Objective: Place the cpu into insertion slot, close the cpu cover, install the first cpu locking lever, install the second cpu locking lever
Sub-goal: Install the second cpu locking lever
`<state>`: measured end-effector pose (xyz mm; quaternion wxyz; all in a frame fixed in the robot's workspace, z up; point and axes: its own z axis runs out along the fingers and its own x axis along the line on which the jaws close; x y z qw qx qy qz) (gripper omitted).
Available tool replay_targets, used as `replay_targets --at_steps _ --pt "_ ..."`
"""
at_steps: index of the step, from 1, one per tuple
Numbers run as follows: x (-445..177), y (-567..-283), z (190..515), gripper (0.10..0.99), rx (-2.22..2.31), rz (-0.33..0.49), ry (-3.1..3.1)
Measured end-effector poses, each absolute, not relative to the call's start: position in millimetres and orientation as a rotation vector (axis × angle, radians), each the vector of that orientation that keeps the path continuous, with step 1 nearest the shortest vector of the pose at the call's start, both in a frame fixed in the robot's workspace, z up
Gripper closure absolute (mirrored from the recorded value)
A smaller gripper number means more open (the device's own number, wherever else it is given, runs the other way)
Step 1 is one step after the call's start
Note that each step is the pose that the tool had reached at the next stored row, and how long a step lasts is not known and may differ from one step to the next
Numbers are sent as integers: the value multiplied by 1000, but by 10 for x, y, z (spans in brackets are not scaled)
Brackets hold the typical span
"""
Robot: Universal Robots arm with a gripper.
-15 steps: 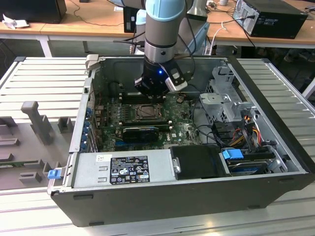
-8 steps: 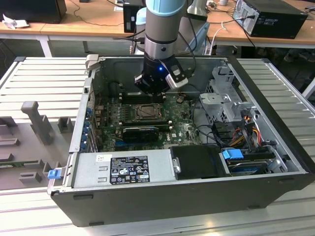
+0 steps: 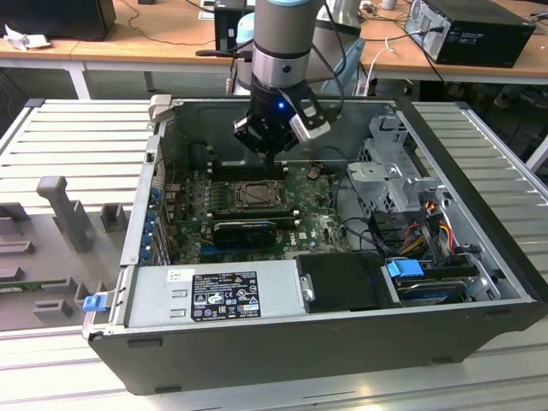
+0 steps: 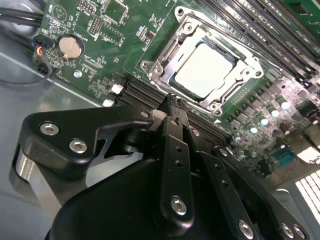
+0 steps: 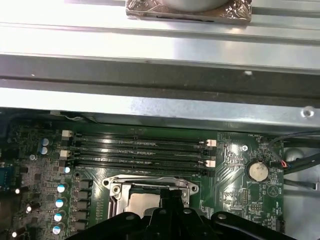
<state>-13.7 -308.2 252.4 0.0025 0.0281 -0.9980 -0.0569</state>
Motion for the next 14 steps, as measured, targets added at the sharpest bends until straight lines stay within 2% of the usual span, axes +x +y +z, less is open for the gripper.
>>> replay_targets --at_steps 14 --pt "-137 -3280 2535 980 93 -178 -3131"
